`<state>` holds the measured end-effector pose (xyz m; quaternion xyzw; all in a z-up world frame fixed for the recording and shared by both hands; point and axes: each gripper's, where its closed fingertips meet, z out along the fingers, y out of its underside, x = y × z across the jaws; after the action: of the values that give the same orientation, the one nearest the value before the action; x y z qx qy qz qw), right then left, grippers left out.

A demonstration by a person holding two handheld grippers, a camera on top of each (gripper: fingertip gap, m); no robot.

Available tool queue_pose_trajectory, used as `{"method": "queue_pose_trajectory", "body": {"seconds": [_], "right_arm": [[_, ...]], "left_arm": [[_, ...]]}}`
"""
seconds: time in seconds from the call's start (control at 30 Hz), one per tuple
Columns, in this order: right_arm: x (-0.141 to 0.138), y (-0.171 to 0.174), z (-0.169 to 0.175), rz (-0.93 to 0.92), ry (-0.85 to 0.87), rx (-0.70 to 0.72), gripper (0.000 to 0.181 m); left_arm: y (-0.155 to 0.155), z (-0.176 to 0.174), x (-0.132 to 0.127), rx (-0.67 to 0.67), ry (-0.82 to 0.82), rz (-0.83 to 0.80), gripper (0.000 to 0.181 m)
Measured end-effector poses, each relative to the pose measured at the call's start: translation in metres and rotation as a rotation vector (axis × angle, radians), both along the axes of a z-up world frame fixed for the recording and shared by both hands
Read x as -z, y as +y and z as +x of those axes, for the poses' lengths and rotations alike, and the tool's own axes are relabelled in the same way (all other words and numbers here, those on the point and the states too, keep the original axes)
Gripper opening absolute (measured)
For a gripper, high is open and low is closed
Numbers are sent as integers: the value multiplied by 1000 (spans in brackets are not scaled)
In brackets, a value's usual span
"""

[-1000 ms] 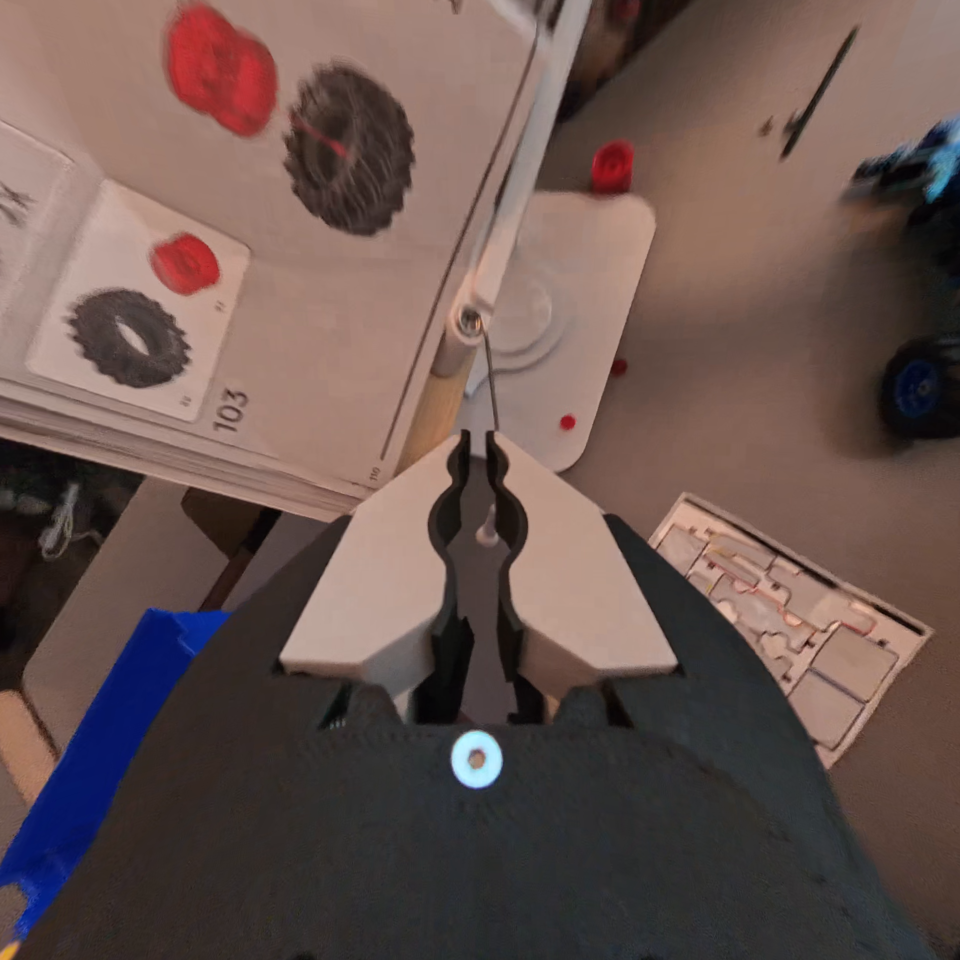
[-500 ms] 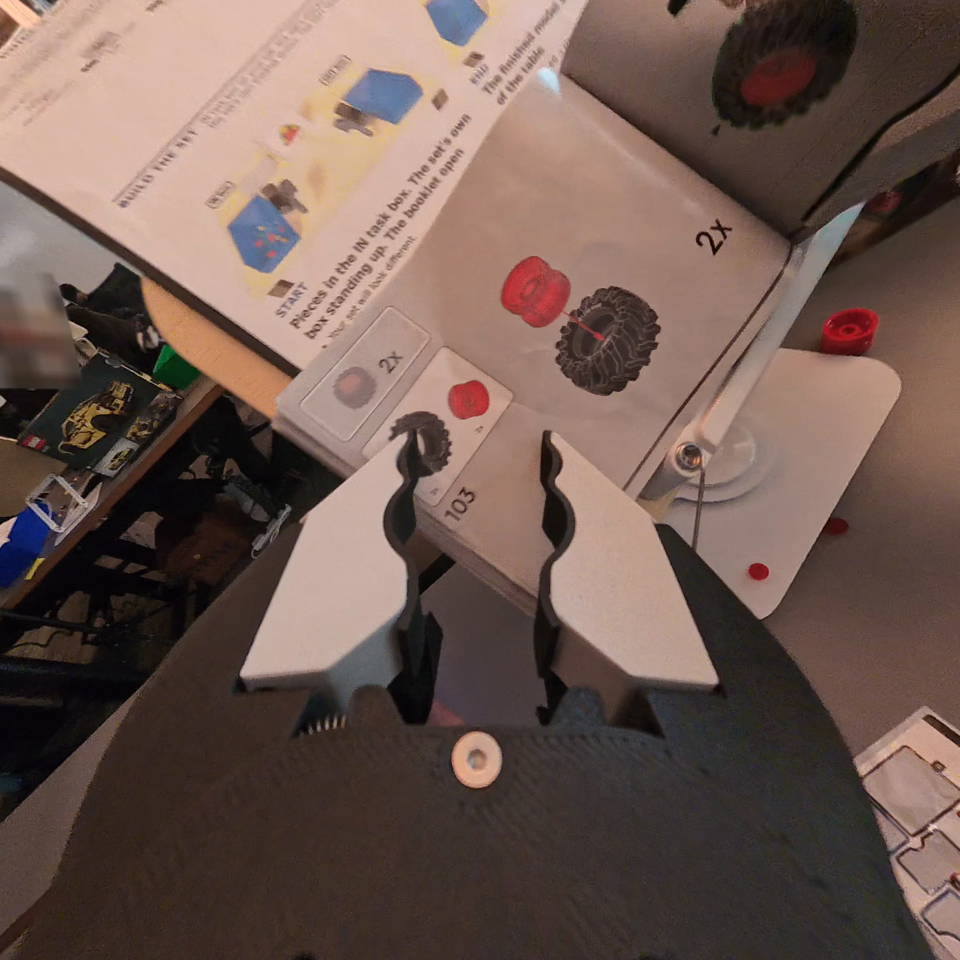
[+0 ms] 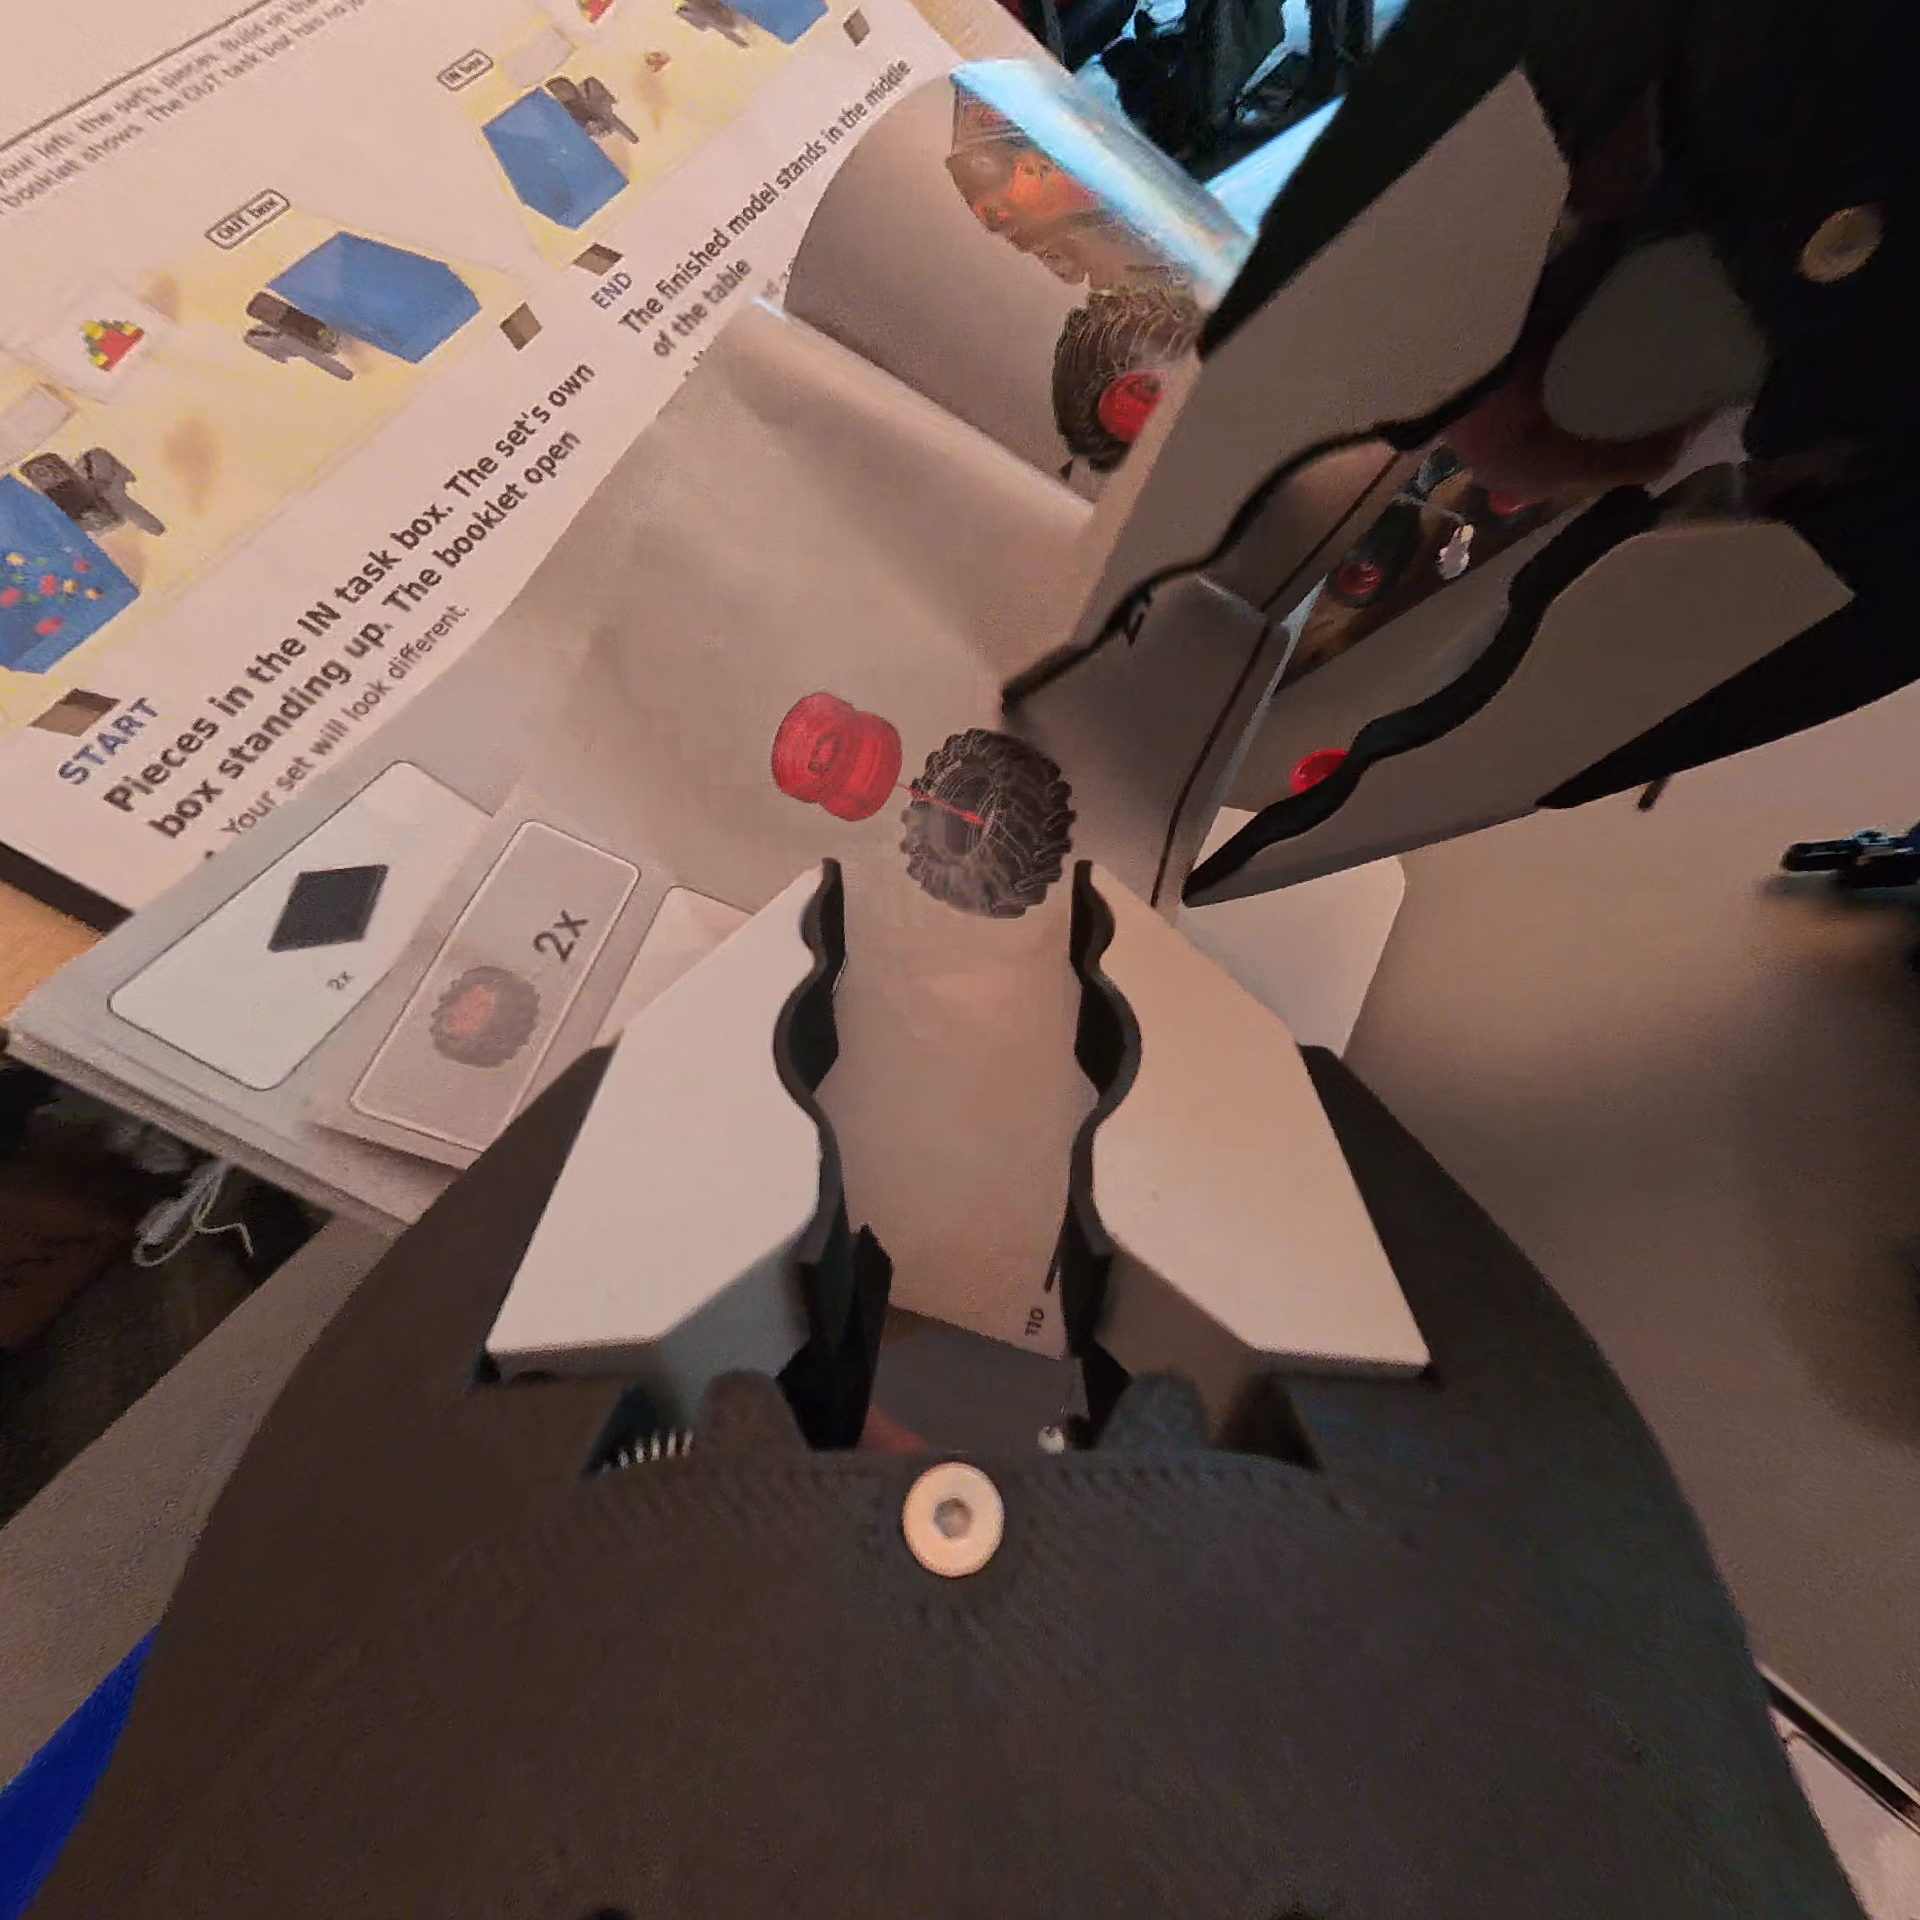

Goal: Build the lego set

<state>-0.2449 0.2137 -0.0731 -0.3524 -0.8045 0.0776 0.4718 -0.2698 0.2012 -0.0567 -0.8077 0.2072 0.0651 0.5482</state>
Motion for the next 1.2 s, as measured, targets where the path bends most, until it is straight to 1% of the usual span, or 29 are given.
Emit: {"method": "queue_pose_trajectory", "body": {"seconds": [0.03, 0.1, 0.2, 0.23, 0.27, 0.3, 0.47, 0.63, 0.77, 0.9, 1.0, 1.07, 1.17, 1.2], "right_arm": [[2, -2, 2, -28, -13, -9, 41], [3, -3, 5, -82, -23, -22, 35], [-4, 4, 16, -142, -44, -12, 30], [-8, 7, 20, -155, -50, -8, 14], [-11, 10, 24, -164, -55, -7, 3], [-16, 14, 28, -170, -55, -1, 0], [-31, 30, 42, -259, -49, 41, 0], [-43, 44, 52, -407, 48, 86, 0], [-45, 57, 61, -494, 131, 126, 0], [-45, 68, 71, -600, 205, 160, 0], [-43, 78, 78, -645, 251, 188, 0], [-38, 83, 84, -664, 265, 212, 0], [-35, 92, 92, -698, 294, 262, 0], [-37, 96, 96, -705, 316, 286, 4]], "left_arm": [[-1, -2, 0, -4, 0, -3, 42], [-3, -6, 0, -12, 20, -1, 43], [-6, -9, -9, -14, 3, 28, 43], [-7, -9, -8, -14, 7, 19, 43], [-7, -11, -6, -23, 25, 10, 43], [-7, -13, -4, -33, 46, 1, 44], [-4, -6, -2, -25, 79, -4, 45], [-4, -4, -8, -28, 94, 22, 45], [-4, -15, -8, -68, 111, 22, 47], [-2, -14, -11, -69, 117, 46, 48], [1, -15, -10, -95, 147, 51, 47], [3, -21, -9, -130, 159, 47, 48], [2, -26, -12, -142, 170, 60, 50], [1, -24, -14, -133, 164, 72, 53]]}}
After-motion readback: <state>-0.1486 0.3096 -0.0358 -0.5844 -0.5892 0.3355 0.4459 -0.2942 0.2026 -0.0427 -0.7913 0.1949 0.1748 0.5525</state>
